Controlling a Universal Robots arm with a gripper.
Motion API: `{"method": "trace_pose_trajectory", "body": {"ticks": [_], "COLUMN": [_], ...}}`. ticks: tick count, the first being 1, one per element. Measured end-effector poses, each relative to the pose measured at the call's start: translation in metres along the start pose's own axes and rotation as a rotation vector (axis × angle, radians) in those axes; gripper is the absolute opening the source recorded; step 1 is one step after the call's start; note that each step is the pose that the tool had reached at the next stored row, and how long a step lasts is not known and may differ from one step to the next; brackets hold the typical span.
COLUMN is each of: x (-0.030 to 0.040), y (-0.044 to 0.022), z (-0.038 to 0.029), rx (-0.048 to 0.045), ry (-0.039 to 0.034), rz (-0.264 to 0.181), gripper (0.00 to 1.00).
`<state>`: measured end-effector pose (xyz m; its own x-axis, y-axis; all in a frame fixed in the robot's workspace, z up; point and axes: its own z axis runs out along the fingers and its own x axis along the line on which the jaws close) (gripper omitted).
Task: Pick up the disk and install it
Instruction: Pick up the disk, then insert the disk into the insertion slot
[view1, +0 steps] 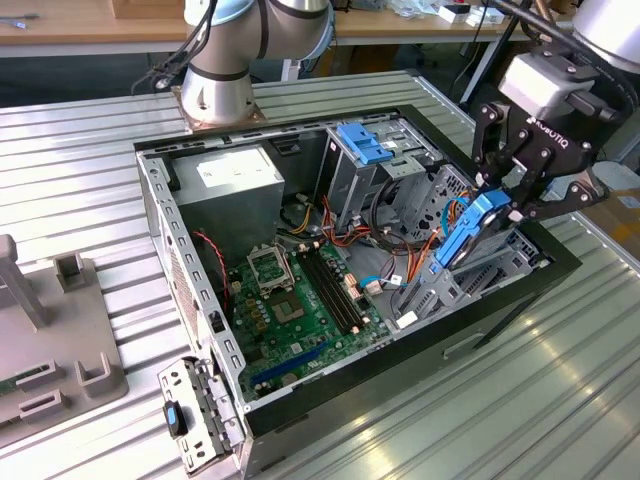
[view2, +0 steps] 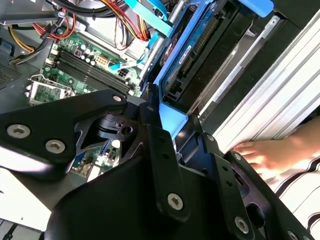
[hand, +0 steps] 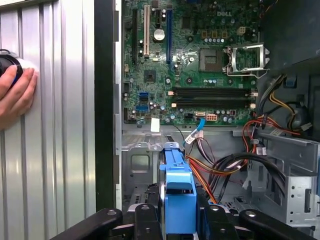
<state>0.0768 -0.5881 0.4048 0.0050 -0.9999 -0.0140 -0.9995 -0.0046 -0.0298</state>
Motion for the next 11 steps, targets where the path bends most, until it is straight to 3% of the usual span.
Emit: {"method": "trace_pose_trajectory", "body": {"ticks": [7, 11], "x": [0.0003, 0.0004], "y": [0.0006, 0.0006], "z": [0.0203, 0.0222], "rx": [0.0000, 0.0000], "ry": [0.0000, 0.0001], "rz": [0.000, 0.000], "gripper": [0.37, 0.37]}}
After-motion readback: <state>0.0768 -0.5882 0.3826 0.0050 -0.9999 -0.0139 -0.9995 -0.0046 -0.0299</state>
